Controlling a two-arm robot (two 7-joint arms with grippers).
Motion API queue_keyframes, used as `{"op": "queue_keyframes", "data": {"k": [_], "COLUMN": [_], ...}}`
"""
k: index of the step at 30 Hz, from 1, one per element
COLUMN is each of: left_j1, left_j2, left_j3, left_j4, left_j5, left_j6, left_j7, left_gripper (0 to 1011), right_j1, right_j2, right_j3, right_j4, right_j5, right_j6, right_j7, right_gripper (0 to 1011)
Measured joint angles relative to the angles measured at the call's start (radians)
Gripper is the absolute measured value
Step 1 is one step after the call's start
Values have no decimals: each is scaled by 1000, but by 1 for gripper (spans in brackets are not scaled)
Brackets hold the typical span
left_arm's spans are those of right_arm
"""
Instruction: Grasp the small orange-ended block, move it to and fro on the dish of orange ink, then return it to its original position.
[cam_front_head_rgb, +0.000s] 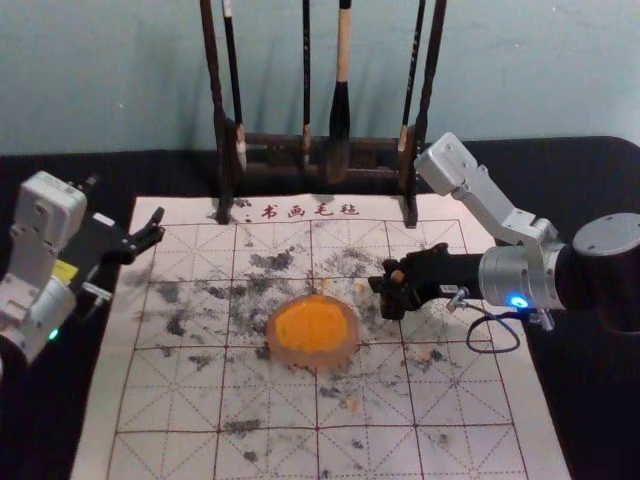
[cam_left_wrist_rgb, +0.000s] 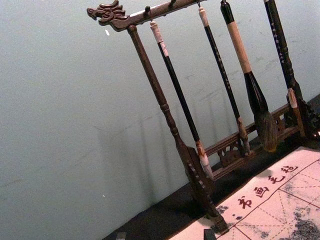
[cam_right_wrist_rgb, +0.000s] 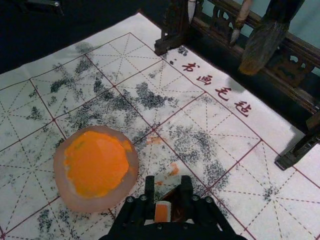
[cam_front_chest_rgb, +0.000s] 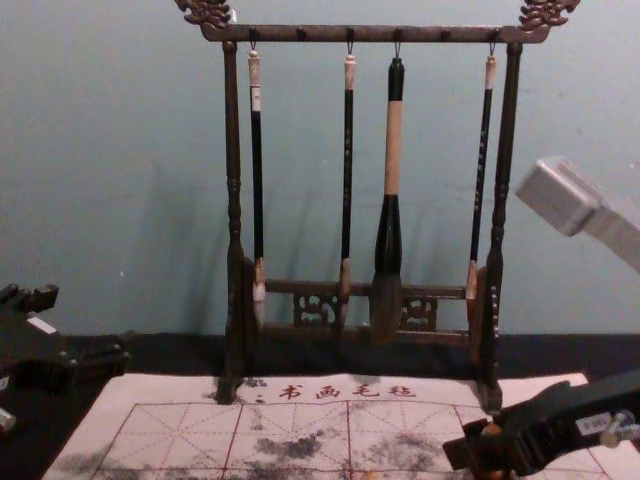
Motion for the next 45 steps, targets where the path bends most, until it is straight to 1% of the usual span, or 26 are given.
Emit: {"op": "queue_keyframes", "data": {"k": [2,4,5,7,8,9,11,12,13,14,15,16,19,22,24,29,33,34,36,37,39,40,42,43,44,45], "left_j1": [0,0,0,0,0,0,0,0,0,0,0,0,0,0,0,0,0,0,0,0,0,0,0,0,0,0], "left_j2": [0,0,0,0,0,0,0,0,0,0,0,0,0,0,0,0,0,0,0,0,0,0,0,0,0,0], "left_j3": [0,0,0,0,0,0,0,0,0,0,0,0,0,0,0,0,0,0,0,0,0,0,0,0,0,0], "left_j4": [0,0,0,0,0,0,0,0,0,0,0,0,0,0,0,0,0,0,0,0,0,0,0,0,0,0], "left_j5": [0,0,0,0,0,0,0,0,0,0,0,0,0,0,0,0,0,0,0,0,0,0,0,0,0,0], "left_j6": [0,0,0,0,0,0,0,0,0,0,0,0,0,0,0,0,0,0,0,0,0,0,0,0,0,0], "left_j7": [0,0,0,0,0,0,0,0,0,0,0,0,0,0,0,0,0,0,0,0,0,0,0,0,0,0], "left_gripper": [1001,1001,1001,1001,1001,1001,1001,1001,1001,1001,1001,1001,1001,1001,1001,1001,1001,1001,1001,1001,1001,1001,1001,1001,1001,1001], "right_j1": [0,0,0,0,0,0,0,0,0,0,0,0,0,0,0,-5,-25,-39,-55,-73,-98,-125,-154,-184,-184,-219], "right_j2": [0,0,0,0,0,0,0,0,0,0,0,0,0,0,0,0,5,8,12,16,21,27,31,34,34,35], "right_j3": [0,0,0,0,0,0,0,0,0,0,0,0,0,0,0,8,37,56,77,100,126,151,173,191,191,207], "right_j4": [0,0,0,1,1,1,1,1,1,1,1,1,1,1,1,-7,-43,-63,-84,-108,-133,-156,-174,-188,-188,-195], "right_j5": [0,0,1,1,1,1,1,1,1,1,1,2,2,2,2,2,4,5,7,10,10,8,-2,-21,-21,-48], "right_j6": [0,0,0,0,0,0,0,0,0,0,0,0,-1,-1,-1,-11,-44,-65,-88,-115,-145,-178,-210,-256,-256,-311], "right_j7": [0,0,0,0,0,0,0,0,0,0,0,0,0,0,0,-2,-22,-38,-54,-74,-96,-120,-149,-185,-185,-223], "right_gripper": [354,394,451,494,553,565,651,651,693,706,750,760,877,934,998,1002,1002,1002,1002,1002,1002,1002,1002,1002,1002,1002]}}
